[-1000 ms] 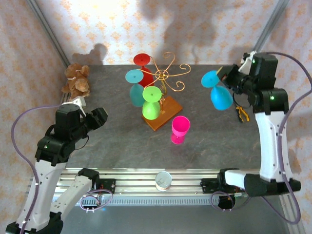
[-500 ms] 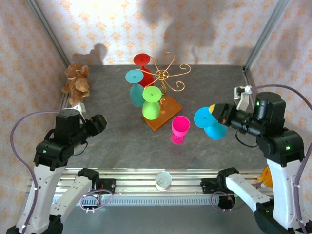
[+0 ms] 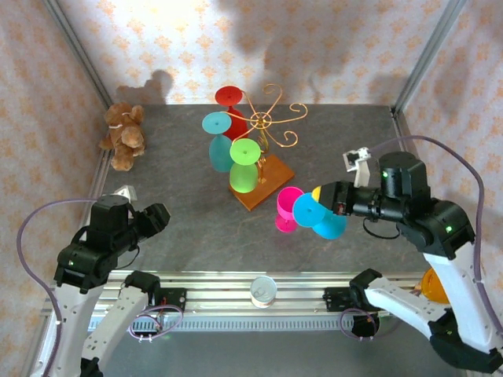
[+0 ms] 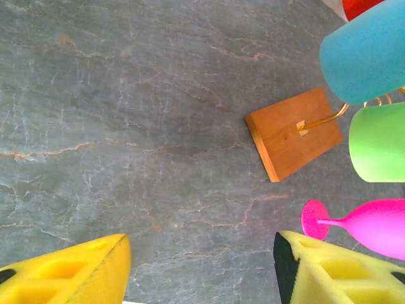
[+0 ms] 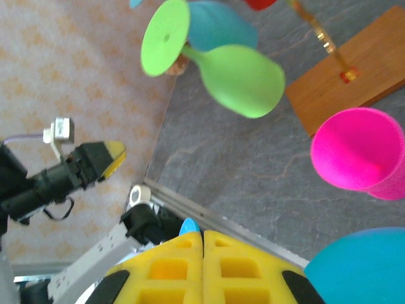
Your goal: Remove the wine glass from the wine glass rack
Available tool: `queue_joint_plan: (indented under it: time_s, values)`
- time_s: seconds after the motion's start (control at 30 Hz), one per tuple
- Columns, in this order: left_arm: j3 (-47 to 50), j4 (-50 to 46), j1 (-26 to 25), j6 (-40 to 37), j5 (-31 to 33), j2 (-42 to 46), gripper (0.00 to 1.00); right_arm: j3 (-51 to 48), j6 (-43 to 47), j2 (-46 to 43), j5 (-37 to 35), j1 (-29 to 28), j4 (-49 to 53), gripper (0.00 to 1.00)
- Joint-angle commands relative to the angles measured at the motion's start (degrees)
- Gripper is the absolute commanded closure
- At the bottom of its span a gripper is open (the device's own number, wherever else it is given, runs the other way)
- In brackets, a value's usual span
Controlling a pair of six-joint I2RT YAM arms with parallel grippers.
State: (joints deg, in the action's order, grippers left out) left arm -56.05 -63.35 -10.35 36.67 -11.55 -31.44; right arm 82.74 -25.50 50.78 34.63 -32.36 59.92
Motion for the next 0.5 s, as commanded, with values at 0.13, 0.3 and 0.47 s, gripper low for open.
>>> queue_joint_plan:
  time_s: [0.13, 0.3, 0.47]
  values:
    - [1.54, -1.45, 0.29, 3.49, -1.19, 2.17, 0.38, 5.33, 0.31, 8.92, -14.95, -21.15, -6.67, 1.0]
    - [4.55, -0.41, 0.24, 7.57, -4.92, 4.28, 0.38, 7.48, 2.14, 15.81, -21.51, -31.05, -9.24, 1.0]
    - [7.18, -0.72, 0.27, 11.08, -7.95, 7.7, 0.38, 4.8, 1.78, 20.07, -20.23, -34.45, -15.9, 1.0]
